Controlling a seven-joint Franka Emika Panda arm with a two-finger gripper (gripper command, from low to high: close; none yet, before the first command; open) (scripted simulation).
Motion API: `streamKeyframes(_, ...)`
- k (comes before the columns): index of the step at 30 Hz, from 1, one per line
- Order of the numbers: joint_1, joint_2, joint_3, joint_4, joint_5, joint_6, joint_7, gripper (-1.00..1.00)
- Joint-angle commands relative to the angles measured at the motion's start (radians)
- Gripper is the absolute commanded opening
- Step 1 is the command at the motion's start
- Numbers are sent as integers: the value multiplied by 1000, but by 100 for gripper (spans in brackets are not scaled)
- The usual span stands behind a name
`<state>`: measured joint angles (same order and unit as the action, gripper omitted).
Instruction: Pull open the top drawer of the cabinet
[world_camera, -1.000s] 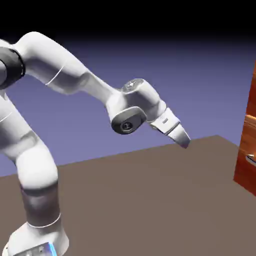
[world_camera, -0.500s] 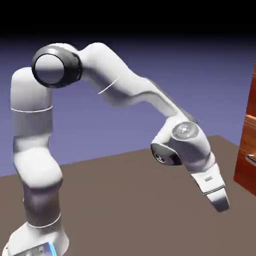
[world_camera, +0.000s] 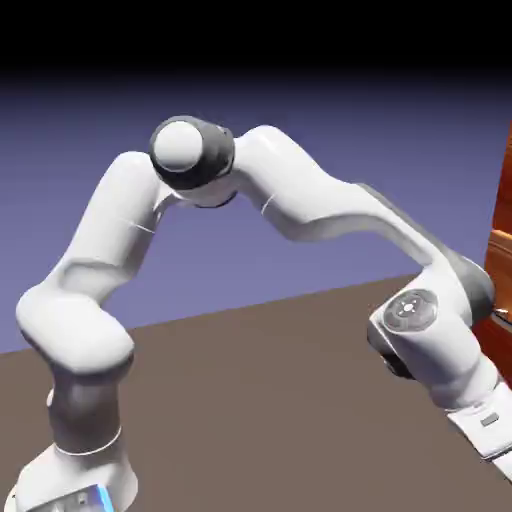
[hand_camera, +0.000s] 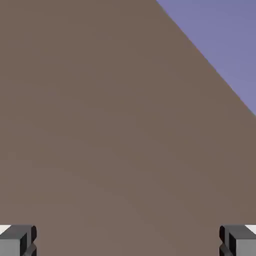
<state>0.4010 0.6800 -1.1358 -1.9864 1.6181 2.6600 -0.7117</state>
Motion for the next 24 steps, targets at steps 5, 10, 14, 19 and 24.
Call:
streamKeyframes(5, 52, 168, -153, 111, 218, -51, -195, 0)
streamKeyframes(10, 105, 336, -305, 221, 435, -101, -390, 0)
streamKeyframes(14, 146, 470, -427, 310, 609, -142, -547, 0)
streamKeyframes(19, 199, 638, -580, 421, 826, -193, -742, 0)
streamKeyframes(24, 251, 806, -733, 531, 1044, -243, -937, 0)
